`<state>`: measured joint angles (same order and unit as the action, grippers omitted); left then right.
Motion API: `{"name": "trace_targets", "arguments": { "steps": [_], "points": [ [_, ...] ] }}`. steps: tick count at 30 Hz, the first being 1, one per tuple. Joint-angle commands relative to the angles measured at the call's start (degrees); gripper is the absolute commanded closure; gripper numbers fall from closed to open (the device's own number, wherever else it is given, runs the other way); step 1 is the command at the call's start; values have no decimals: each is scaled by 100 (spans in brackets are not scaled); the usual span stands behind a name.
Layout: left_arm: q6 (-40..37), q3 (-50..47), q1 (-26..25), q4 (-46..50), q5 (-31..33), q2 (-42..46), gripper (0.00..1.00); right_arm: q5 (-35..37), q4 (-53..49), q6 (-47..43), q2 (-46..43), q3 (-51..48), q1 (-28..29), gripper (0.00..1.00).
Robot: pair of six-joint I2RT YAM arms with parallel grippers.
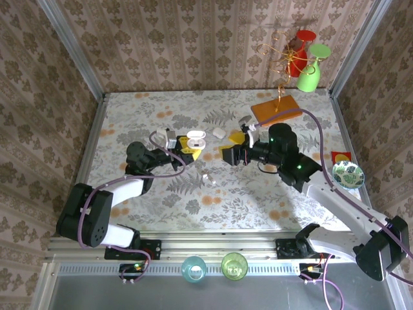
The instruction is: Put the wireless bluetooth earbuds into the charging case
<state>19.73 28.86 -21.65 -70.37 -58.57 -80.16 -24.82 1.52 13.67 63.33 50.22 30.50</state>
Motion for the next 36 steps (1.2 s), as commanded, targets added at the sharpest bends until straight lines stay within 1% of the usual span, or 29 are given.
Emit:
{"name": "trace_targets", "arguments": {
  "steps": [1,3,6,11,14,16,21,26,30,33,36],
  "points": [
    [-154,-63,53,-258,28,164,72,410,131,687,130,-383,-114,30],
    [-145,-73,63,-252,31,223,71,634,-47,773,366,-416,-123,30],
    [-123,-93,65,-249,29,290,71,896,-544,955,1007,-171,-132,30],
    [-96,-126,86,-241,56,392,70,570,-1641,1181,2497,710,-17,34],
    [-95,-137,82,-236,73,439,70,355,-1950,1248,3178,1128,146,36],
    [-84,-143,84,-233,67,465,70,170,-2112,1231,3586,1417,237,40],
    [-60,-153,86,-238,47,510,70,62,-2369,759,4378,2153,455,47],
    [-39,-156,82,-240,38,562,70,-468,-2472,170,5097,2820,483,48],
    [-28,-170,82,-241,50,598,70,-798,-2805,-224,5646,3417,474,48],
    [-15,-170,86,-239,56,607,70,-1075,-2898,-378,5927,3629,474,48],
    [-9,-159,82,-236,47,584,70,-1269,-2903,-479,6024,3584,466,49]
  ]
}}
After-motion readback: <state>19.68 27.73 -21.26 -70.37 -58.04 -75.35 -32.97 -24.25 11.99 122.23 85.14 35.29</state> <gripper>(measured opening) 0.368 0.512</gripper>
